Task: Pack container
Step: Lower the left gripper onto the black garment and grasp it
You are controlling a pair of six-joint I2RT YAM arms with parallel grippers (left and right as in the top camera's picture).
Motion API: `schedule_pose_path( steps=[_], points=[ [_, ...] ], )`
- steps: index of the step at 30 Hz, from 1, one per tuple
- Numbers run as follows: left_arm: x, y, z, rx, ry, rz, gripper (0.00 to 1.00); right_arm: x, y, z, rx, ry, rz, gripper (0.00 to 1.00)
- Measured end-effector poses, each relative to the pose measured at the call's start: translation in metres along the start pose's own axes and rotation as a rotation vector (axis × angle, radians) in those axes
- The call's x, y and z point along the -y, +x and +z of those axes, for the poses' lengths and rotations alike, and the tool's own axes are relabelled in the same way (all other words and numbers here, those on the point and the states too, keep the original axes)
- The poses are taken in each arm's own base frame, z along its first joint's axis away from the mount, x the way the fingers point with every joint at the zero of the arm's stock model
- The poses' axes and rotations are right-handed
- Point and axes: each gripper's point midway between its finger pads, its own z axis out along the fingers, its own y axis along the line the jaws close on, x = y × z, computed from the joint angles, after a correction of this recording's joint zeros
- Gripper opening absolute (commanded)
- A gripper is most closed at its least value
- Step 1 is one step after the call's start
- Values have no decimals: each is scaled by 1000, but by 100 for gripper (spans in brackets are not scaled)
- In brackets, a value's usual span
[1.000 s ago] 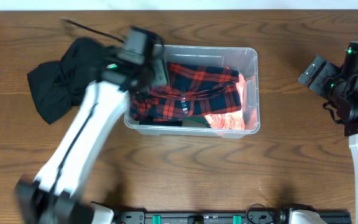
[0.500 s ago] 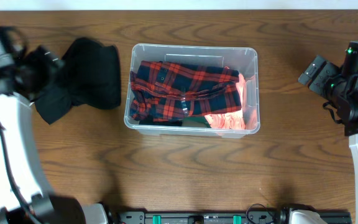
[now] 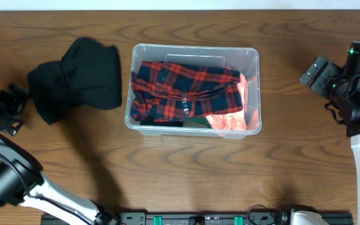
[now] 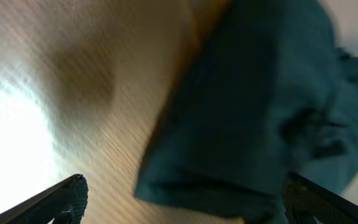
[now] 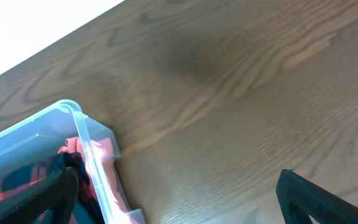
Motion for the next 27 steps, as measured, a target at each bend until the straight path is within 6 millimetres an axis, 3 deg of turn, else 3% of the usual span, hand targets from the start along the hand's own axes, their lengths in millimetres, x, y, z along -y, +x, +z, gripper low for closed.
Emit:
schedule_pose_path(
  steps=[6,11,16,17,19,22,24,27],
  points=[
    [-4,1,38,-54,91,45,99,0,0,0,0,0,0,99],
    [16,-3,43,-50,227,88,100,0,0,0,0,0,0,99],
    [28,4,50,-80,287,101,86,0,0,0,0,0,0,99],
    [30,5,51,-86,294,101,82,0,0,0,0,0,0,99],
    [33,9,54,-96,294,108,64,0,0,0,0,0,0,99],
    [33,13,62,-113,285,114,25,0,0,0,0,0,0,99],
    [32,16,64,-125,282,110,12,0,0,0,0,0,0,99],
    [32,21,63,-146,288,101,11,0,0,0,0,0,0,99]
  ],
)
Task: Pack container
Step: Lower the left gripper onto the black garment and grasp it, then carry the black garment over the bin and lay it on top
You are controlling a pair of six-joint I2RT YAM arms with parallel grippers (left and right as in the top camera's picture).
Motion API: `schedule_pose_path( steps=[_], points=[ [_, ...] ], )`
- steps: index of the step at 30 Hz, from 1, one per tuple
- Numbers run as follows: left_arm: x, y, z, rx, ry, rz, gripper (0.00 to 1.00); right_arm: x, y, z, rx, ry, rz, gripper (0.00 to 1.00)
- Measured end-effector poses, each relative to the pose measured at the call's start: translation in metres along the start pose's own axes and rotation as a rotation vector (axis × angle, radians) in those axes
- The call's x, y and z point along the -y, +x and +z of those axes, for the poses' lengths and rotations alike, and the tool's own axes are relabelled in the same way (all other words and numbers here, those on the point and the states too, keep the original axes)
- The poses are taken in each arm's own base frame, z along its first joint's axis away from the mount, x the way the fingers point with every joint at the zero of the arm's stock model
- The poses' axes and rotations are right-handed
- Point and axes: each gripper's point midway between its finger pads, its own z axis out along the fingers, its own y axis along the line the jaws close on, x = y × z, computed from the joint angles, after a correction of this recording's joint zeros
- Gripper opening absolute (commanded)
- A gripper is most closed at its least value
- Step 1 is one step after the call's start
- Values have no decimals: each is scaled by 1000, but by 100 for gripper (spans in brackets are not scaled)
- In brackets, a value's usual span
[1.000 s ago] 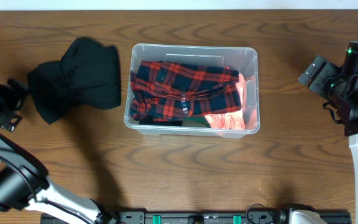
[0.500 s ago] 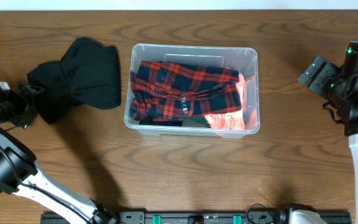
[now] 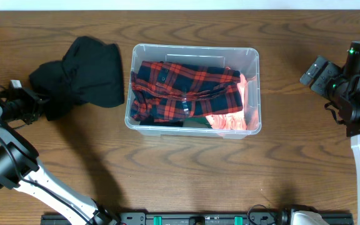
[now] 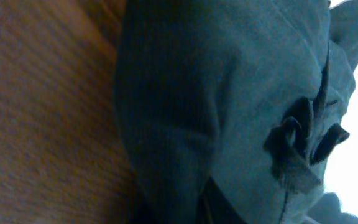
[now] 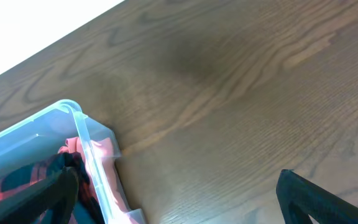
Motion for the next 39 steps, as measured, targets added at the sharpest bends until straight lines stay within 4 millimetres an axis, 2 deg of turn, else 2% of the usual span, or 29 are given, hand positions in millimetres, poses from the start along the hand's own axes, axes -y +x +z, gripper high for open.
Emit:
schedule_pose_path(
  steps=[4,7,10,13,16,19,23,27,32,34,37,39],
  points=[
    [0,17,-1,-64,1,-53,6,0,0,0,0,0,0,99],
    [4,33,-7,-116,-1,-76,6,0,0,0,0,0,0,99],
    [26,41,-26,-119,25,-61,6,0,0,0,0,0,0,99],
    [74,41,-63,-52,96,25,6,0,0,0,0,0,0,99],
    [143,53,-112,48,187,183,6,0,0,0,0,0,0,99],
    [210,85,-157,134,266,366,6,0,0,0,0,0,0,99],
    [278,129,-199,227,355,562,6,0,0,0,0,0,0,99],
    [336,181,-228,266,472,714,6,0,0,0,0,0,0,99],
    [399,254,-240,195,664,896,6,0,0,0,0,0,0,99],
    [414,281,-236,137,714,928,6,0,0,0,0,0,0,99],
    [427,314,-217,43,733,941,6,0,0,0,0,0,0,99],
    [438,333,-196,-13,733,956,6,0,0,0,0,0,0,99]
  ],
)
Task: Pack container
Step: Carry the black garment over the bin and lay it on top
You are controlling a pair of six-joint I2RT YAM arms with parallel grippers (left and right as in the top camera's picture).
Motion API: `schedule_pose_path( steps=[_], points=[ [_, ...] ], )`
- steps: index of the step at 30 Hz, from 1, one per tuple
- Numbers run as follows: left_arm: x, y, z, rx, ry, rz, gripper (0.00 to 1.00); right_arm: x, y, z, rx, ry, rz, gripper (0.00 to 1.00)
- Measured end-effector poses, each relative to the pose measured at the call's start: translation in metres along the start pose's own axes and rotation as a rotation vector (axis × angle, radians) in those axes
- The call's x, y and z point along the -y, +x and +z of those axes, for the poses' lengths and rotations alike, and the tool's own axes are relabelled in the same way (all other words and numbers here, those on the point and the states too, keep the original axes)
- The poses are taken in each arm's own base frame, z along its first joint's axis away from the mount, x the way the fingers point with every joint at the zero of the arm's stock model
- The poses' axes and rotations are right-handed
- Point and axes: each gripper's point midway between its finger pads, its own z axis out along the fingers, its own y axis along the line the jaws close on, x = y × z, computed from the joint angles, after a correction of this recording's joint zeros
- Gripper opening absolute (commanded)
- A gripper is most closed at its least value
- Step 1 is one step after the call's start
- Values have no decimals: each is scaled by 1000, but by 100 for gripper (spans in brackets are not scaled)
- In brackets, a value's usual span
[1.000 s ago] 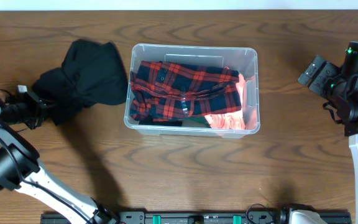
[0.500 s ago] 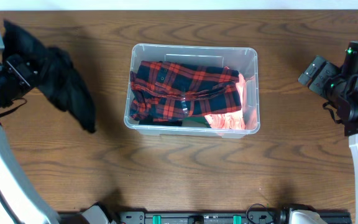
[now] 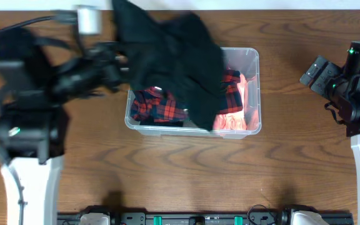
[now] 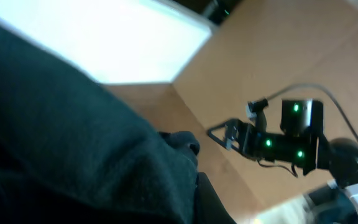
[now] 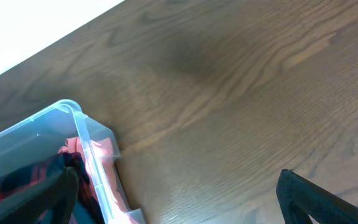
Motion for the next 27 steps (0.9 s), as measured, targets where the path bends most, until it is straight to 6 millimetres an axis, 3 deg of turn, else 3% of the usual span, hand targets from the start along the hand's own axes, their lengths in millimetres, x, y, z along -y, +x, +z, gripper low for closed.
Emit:
schedule_pose_path(
  steps=[3,6,9,13,20,27],
  points=[
    [-1,16,43,-63,10,-14,6,0,0,0,0,0,0,99],
    [-17,36,85,-122,-44,-38,6,0,0,0,1,0,0,99],
    [-37,53,120,-153,-111,-44,6,0,0,0,0,0,0,99],
    [-50,65,155,-160,-137,-28,6,0,0,0,0,0,0,99],
    [-28,53,172,-84,-74,17,6,0,0,0,0,0,0,99],
    [-29,50,173,-67,-82,13,6,0,0,0,0,0,0,99]
  ],
)
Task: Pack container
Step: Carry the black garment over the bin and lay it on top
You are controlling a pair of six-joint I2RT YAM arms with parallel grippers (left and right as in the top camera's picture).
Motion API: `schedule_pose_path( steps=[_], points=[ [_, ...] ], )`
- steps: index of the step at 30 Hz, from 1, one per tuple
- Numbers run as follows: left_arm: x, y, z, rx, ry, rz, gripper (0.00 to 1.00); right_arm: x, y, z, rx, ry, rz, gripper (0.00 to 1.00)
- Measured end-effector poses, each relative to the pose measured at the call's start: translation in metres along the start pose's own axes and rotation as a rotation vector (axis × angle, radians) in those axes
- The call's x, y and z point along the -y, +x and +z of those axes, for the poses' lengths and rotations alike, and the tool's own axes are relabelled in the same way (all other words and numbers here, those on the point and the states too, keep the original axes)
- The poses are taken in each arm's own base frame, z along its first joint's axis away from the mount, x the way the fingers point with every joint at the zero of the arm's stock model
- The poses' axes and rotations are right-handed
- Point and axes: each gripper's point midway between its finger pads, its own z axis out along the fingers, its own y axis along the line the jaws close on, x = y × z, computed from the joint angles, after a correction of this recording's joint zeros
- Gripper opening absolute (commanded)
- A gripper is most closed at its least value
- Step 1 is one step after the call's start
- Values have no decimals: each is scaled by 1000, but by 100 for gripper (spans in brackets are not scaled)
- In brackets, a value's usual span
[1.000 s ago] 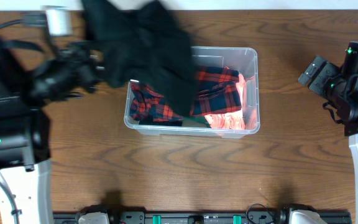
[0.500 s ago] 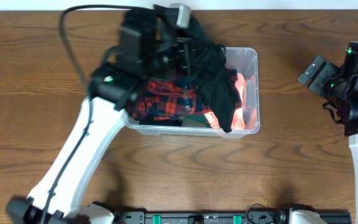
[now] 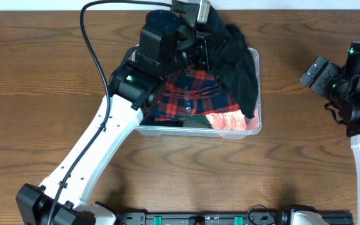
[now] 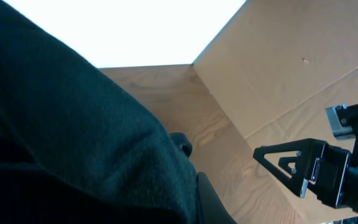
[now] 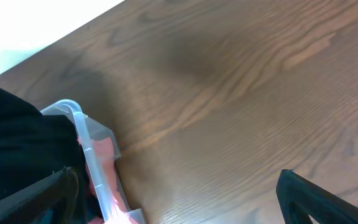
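A clear plastic container (image 3: pixel 136 128) sits mid-table and holds a red-and-navy plaid shirt (image 3: pixel 189 94) and a pink garment (image 3: pixel 227 120). My left gripper (image 3: pixel 206 51) is shut on a black garment (image 3: pixel 237 65), held above the container's back right part. The cloth drapes down over the right rim. In the left wrist view the black garment (image 4: pixel 61 143) fills the frame beside one finger (image 4: pixel 211 200). My right gripper (image 3: pixel 310 70) is open over bare wood to the right of the container. In its wrist view my right gripper (image 5: pixel 179 199) sees the container's corner (image 5: pixel 84 142).
The wooden table (image 3: pixel 55 56) stretches to the left and in front of the container. My left arm (image 3: pixel 99 144) slants from the front left edge up over the container's left side. A dark rail (image 3: pixel 186 219) runs along the front edge.
My left gripper has moved right with the black garment, from over the container's left back to its back right. More of the plaid shirt shows. The right arm has not moved.
The black garment lay on the table left of the container, with my left gripper open beside it. Then the gripper was at the garment's left edge. Later it held the garment up over the container, and now the garment hangs over the right side.
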Motion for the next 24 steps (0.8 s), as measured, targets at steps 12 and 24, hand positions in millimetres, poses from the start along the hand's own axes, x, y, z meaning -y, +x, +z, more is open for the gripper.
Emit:
schedule_pose_path(
  steps=[12,24],
  points=[
    [-16,19,3,-68,-66,-8,6,0,0,0,0,0,0,99],
    [-57,86,8,-312,-229,-54,6,0,0,0,0,0,0,99]
  ],
)
